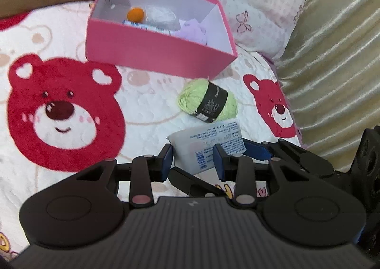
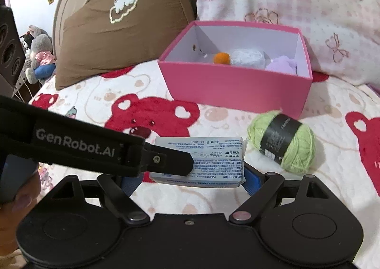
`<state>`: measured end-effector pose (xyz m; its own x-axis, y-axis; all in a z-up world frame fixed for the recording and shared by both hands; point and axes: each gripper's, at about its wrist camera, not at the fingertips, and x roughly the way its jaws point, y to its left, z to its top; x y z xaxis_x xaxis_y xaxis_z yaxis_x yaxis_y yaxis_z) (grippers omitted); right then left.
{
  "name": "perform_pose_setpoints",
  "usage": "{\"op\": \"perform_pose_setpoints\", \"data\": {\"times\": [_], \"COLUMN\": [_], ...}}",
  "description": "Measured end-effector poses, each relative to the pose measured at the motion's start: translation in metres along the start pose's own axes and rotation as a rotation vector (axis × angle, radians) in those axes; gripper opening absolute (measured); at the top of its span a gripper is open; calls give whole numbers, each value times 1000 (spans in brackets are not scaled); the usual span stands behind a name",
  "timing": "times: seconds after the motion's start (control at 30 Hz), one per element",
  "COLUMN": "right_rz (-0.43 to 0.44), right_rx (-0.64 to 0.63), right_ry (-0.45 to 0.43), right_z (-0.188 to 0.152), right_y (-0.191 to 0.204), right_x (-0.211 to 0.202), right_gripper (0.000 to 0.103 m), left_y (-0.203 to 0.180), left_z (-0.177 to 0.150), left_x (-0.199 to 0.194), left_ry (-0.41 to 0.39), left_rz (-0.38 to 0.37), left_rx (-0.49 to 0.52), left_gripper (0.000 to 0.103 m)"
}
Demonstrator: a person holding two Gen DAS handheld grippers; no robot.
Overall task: Organize objects
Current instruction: 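Carry the white medicine box with the left gripper over the pink box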
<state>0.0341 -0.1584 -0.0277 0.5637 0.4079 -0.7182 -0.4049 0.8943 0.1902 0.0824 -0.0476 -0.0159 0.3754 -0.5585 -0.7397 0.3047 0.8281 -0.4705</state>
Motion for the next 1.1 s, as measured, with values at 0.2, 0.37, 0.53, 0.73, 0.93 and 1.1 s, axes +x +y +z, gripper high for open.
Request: {"op": "perform_pose_setpoints", "data": {"times": [0.2,0.37,0.53,0.73,0.93,1.1], "right_rz": [28,46,58,37,31,16], "right_rx": [-19,-23,-55,-73,-100,-138], "right_ry": [-35,-50,-71,-82,-129,-146], "right_z": [11,23,34,39,40,49], "right_y": [7,3,-3,-7,-8,-6], "right_x": [-9,-16,-24,-27,-39,-48], "right_gripper": [90,91,93,93,93,92], "left_y": [-11,-20,-28,-34,-41,-43], "left_z": [9,17,24,29,33,42], "left_x": [-18,-25,-24,-24,-31,-37], "left_ry": [-33,-60,-79,-89,-95,-101], "left_rz": [30,29,21,14,-11,-46], "left_rx": [25,36,35,33,43,29], "left_gripper": [36,36,37,38,38,38]}}
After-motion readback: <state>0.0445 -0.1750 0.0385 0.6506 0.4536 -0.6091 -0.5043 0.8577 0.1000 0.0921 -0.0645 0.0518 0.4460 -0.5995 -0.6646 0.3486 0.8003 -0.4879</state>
